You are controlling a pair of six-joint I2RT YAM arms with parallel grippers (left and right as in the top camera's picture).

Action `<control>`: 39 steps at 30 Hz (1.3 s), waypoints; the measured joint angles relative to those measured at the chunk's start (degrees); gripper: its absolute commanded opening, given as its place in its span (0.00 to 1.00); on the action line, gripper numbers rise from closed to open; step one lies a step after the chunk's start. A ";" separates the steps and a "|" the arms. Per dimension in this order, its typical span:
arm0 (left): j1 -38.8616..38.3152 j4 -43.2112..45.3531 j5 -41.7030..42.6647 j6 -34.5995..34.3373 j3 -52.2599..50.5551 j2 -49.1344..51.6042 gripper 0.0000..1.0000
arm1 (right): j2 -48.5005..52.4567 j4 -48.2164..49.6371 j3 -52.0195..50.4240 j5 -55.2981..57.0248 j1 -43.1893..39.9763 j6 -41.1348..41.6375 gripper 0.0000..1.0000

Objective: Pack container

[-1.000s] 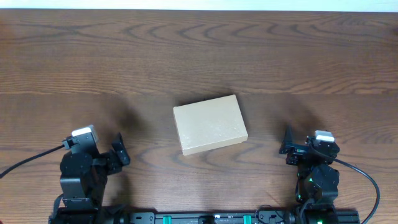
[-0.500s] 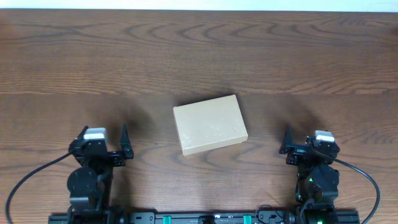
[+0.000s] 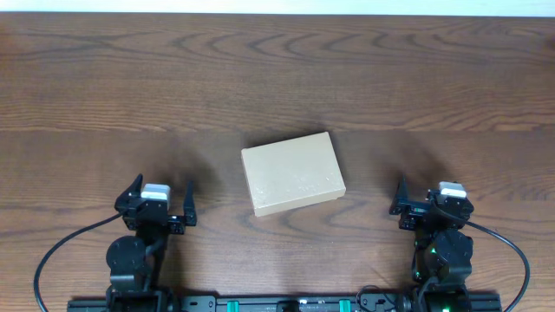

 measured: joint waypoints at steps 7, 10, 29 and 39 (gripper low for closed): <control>0.00 0.15 1.70 1.18 -0.04 -0.37 0.95 | -0.02 -0.02 0.00 0.00 0.00 0.00 0.99; -0.09 0.24 2.64 1.38 -0.04 -0.37 0.95 | -0.02 0.00 0.00 0.00 0.00 0.00 0.99; -2.49 0.31 3.30 1.38 -0.07 -0.37 0.95 | -0.02 0.00 0.00 0.00 0.00 0.00 0.99; -2.49 -0.13 -1.51 1.11 -0.07 -0.96 0.95 | -0.02 -0.02 0.00 0.00 0.00 0.00 0.99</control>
